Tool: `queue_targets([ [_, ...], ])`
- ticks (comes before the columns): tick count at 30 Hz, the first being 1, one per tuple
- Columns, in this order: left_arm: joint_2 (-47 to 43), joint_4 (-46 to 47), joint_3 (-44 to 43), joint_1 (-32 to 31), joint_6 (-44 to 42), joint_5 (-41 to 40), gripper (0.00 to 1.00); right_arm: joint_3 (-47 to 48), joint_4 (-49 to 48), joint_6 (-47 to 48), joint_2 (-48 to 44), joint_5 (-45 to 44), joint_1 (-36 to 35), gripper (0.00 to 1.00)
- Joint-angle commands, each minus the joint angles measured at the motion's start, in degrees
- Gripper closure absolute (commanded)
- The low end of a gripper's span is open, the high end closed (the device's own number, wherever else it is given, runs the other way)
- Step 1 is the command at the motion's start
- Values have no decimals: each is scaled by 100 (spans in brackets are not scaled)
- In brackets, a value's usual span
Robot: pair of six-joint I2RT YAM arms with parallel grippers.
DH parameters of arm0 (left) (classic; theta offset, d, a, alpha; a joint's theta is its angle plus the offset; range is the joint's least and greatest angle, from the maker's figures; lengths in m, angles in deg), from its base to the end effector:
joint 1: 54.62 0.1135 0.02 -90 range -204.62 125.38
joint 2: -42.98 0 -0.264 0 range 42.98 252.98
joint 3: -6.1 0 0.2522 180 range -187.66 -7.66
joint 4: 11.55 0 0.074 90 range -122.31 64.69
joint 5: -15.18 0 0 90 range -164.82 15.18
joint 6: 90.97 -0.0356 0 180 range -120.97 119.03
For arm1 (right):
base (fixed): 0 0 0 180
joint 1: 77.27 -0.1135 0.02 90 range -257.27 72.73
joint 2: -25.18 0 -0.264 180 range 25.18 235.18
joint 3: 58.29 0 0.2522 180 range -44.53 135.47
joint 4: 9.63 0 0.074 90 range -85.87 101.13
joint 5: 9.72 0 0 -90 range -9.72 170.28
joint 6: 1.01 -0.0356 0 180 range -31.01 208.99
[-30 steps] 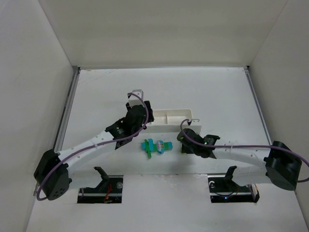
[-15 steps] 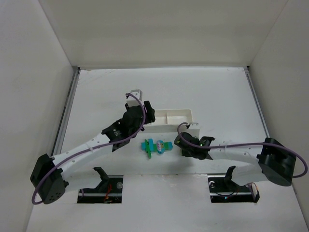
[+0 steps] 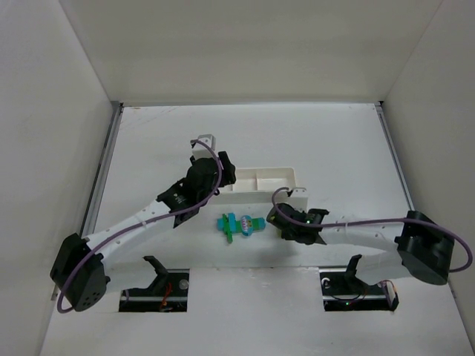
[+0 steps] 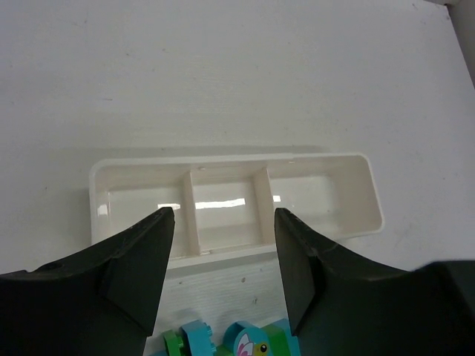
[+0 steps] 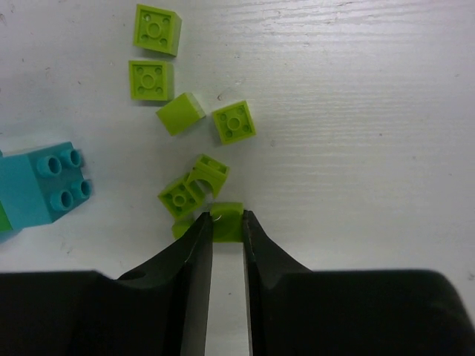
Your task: Sort the legos into containers by color
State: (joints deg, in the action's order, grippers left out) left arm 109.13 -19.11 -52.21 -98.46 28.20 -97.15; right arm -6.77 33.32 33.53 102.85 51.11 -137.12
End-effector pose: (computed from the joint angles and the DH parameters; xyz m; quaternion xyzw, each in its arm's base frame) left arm 0.2014 -0.1746 0.2922 -0.0167 0.7890 -0.2299 0.5695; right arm 0.1293 0.1880 0.1621 0.0092 0.9528 0.0158 0.3031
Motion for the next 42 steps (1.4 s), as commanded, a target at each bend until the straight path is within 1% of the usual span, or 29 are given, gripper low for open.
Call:
queue_targets([
  [1,-181,110,140,72,124,44,46,372,656,-88,-680,-413,-136,81],
  [3,-304,5,236,142,255,-34,47,670,772,96,-1059,-467,-136,81],
  [4,-391,-48,289,204,334,-96,48,837,633,323,-1165,-415,-101,80],
  [6,-628,-162,429,362,554,-254,49,1118,-59,938,-1123,-248,83,80],
  [7,-786,-241,508,450,668,-324,49,1285,-550,1254,-1001,-21,197,80],
  [10,-1305,-601,746,775,1046,-553,51,1795,-1650,1792,-412,665,390,81],
  [12,-1770,-899,982,1038,1362,-676,51,2225,-2265,2108,131,929,514,81],
  [15,-2386,-1076,1360,1381,1670,-615,51,2936,-2646,2329,1089,1290,664,81],
  [18,-2756,-1112,1572,1470,1671,-431,54,3658,-2716,2399,1977,1571,708,81],
  [23,-2818,-1288,1608,1093,1531,-430,58,4564,-2682,2391,3025,1695,761,81],
  [26,-2888,-1244,1678,847,1443,-518,58,4784,-2647,2365,3298,1704,787,80],
  [27,-2897,-1244,1678,794,1425,-553,58,4828,-2620,2365,3351,1678,787,78],
  [31,-2827,-1200,1696,609,1407,-589,58,4820,-2620,2347,3369,1634,787,71],
  [33,-2774,-1165,1696,530,1407,-589,58,4776,-2620,2338,3325,1625,787,62],
  [35,-2722,-1138,1678,451,1399,-589,59,4715,-2646,2329,3255,1616,787,58],
  [38,-2686,-1094,1643,302,1364,-650,59,4592,-2638,2321,3106,1555,848,56],
  [42,-2599,-963,1591,21,1250,-834,60,4249,-2725,2251,2772,1546,997,56],
])
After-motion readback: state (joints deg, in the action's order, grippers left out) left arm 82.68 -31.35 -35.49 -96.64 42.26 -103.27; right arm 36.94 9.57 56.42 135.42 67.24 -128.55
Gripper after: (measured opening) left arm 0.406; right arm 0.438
